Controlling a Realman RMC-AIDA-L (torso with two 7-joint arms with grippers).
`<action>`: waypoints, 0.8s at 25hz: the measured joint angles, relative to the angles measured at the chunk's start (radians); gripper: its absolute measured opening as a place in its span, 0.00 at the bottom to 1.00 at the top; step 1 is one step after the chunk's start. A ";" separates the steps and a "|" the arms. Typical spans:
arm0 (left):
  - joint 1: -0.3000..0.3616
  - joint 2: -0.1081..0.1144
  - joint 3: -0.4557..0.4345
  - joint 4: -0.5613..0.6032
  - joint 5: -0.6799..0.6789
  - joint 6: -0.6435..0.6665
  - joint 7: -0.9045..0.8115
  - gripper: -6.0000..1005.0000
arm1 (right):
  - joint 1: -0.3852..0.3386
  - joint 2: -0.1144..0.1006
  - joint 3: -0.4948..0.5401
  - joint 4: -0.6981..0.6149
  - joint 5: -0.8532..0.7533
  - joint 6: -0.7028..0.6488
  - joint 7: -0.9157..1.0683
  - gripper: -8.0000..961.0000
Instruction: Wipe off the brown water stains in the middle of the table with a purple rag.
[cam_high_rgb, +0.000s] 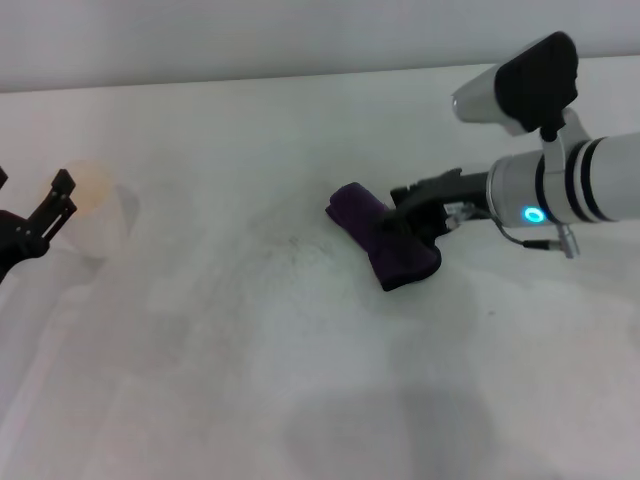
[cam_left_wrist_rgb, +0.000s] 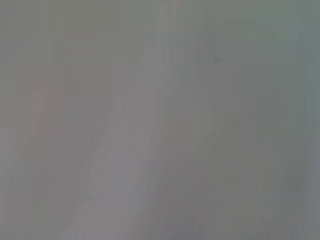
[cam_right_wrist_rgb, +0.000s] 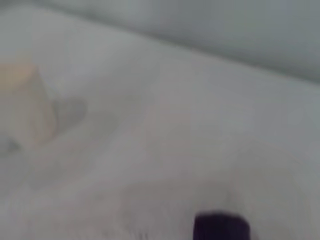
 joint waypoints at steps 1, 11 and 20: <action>0.001 0.000 0.000 0.001 -0.004 0.000 0.000 0.88 | -0.005 0.000 0.016 0.008 0.050 -0.009 -0.042 0.45; -0.004 0.000 0.000 0.005 -0.009 0.002 -0.002 0.88 | 0.001 0.001 0.275 0.429 0.973 0.258 -0.849 0.81; -0.014 0.000 0.000 0.011 -0.011 -0.004 0.001 0.88 | 0.004 0.013 0.436 0.902 1.444 0.549 -1.552 0.91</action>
